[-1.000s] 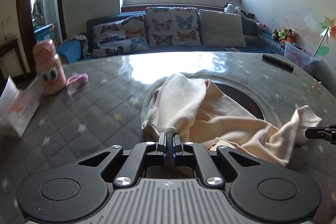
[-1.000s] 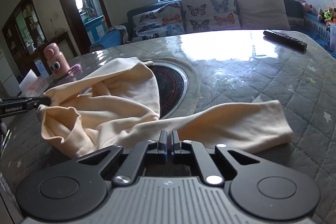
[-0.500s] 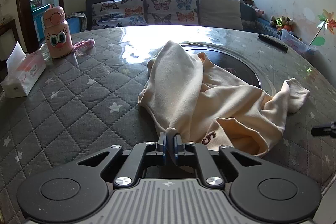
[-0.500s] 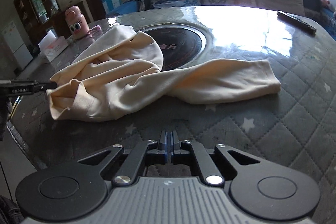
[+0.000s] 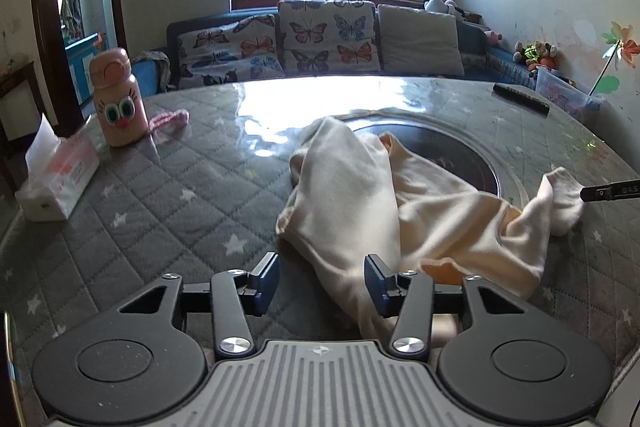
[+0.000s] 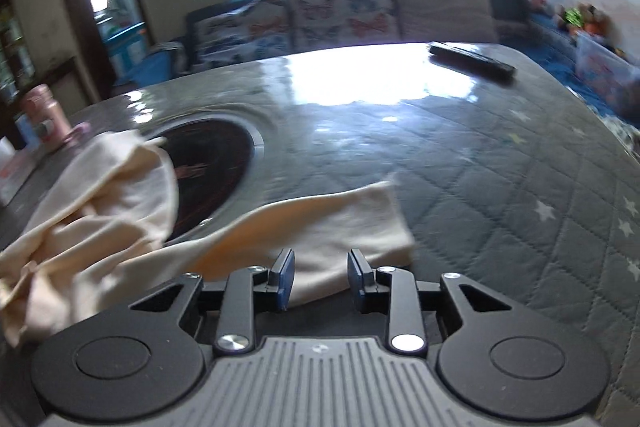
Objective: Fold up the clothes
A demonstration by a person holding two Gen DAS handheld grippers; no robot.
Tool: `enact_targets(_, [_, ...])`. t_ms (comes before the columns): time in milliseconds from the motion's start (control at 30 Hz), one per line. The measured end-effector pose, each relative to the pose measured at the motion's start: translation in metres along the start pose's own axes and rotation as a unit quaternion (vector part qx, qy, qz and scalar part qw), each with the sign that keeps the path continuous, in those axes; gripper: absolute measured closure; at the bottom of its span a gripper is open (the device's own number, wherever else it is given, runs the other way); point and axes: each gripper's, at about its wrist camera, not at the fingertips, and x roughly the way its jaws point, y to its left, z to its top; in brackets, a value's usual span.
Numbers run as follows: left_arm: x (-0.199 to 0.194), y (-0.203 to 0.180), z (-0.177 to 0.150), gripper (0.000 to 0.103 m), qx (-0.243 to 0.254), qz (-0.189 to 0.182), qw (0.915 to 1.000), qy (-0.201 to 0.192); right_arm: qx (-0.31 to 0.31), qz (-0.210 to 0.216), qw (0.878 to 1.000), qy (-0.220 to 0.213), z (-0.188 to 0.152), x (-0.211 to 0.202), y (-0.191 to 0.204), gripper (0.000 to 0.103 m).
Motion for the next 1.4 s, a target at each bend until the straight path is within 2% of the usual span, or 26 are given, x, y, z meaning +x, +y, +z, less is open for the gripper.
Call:
enact_targets(67, [0.004, -0.004, 0.008, 0.050, 0.005, 0.001, 1.0000, -0.005, 0.003, -0.001, 1.000, -0.001, 0.003, 0.005, -0.003, 0.073])
enact_targets(300, [0.025, -0.020, 0.028, 0.045, 0.022, -0.008, 0.9997, -0.012, 0.007, 0.046, 0.999, 0.004, 0.025, 0.023, 0.013, 0.073])
enact_targets(467, [0.037, -0.027, 0.033, 0.044, 0.027, -0.019, 0.9994, -0.010, 0.017, 0.060, 0.998, 0.033, 0.037, 0.044, 0.027, 0.072])
enact_targets(633, [0.045, -0.029, 0.037, 0.043, 0.034, -0.028, 0.9990, -0.012, -0.005, 0.044, 0.997, 0.062, 0.037, 0.056, 0.040, 0.072])
enact_targets(700, [0.049, -0.029, 0.039, 0.043, 0.035, -0.032, 0.9988, -0.014, -0.013, 0.041, 0.997, 0.068, 0.034, 0.058, 0.042, 0.079])
enact_targets(733, [0.050, -0.029, 0.041, 0.042, 0.035, -0.033, 0.9987, -0.015, -0.018, 0.041, 0.997, 0.069, 0.034, 0.058, 0.044, 0.091])
enact_targets(767, [0.052, -0.028, 0.042, 0.042, 0.035, -0.035, 0.9987, -0.015, -0.025, 0.039, 0.997, 0.064, 0.034, 0.056, 0.046, 0.097])
enact_targets(833, [0.055, -0.028, 0.042, 0.042, 0.035, -0.037, 0.9986, -0.014, -0.039, 0.035, 0.997, 0.050, 0.036, 0.052, 0.052, 0.100])
enact_targets(1000, [0.057, -0.029, 0.039, 0.042, 0.034, -0.037, 0.9987, -0.010, -0.065, 0.051, 0.996, -0.025, 0.046, 0.021, 0.063, 0.101])
enact_targets(1100, [0.057, -0.029, 0.037, 0.041, 0.033, -0.037, 0.9987, -0.007, -0.064, 0.055, 0.995, -0.047, 0.044, 0.001, 0.059, 0.101])
enact_targets(1200, [0.059, -0.031, 0.034, 0.041, 0.037, -0.038, 0.9986, -0.002, -0.038, 0.038, 0.998, -0.040, 0.030, -0.012, 0.042, 0.101])
enact_targets(1333, [0.061, -0.036, 0.033, 0.040, 0.046, -0.040, 0.9982, 0.001, 0.001, -0.003, 1.000, 0.006, 0.004, -0.009, 0.012, 0.098])
enact_targets(1400, [0.060, -0.037, 0.034, 0.040, 0.049, -0.039, 0.9980, 0.000, 0.001, -0.017, 1.000, 0.018, -0.004, -0.007, 0.005, 0.089])
